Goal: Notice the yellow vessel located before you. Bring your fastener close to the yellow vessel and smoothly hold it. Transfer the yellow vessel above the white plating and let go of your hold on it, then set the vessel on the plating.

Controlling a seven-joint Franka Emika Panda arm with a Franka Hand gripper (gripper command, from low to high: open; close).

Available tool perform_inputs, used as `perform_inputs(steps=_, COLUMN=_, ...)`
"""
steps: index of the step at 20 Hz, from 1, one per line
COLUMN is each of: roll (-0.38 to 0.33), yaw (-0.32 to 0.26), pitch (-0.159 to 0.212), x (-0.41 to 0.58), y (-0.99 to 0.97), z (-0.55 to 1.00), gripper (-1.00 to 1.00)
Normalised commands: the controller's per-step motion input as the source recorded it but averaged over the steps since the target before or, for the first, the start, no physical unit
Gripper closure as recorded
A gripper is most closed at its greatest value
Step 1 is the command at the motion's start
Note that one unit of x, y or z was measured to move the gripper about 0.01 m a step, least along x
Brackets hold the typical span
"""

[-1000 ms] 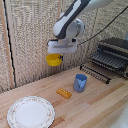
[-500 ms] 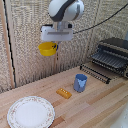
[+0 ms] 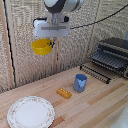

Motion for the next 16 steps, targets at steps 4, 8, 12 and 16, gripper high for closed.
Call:
perform_inputs(steps=4, roll=0.041, yaw=0.082, pitch=0.0, x=-0.689, y=0.41, z=-0.29, gripper=1.0)
perform_inputs(steps=8, roll=0.022, yaw=0.071, pitch=0.0, x=-0.641, y=0.48, z=-0.35, gripper=1.0)
perform_inputs(steps=12, roll=0.002, yaw=0.068, pitch=0.019, x=-0.461, y=0.49, z=-0.41, gripper=1.0)
perform_inputs(steps=16, roll=0.0, yaw=0.081, pitch=0.033, x=-0.291, y=0.46, z=-0.5, gripper=1.0)
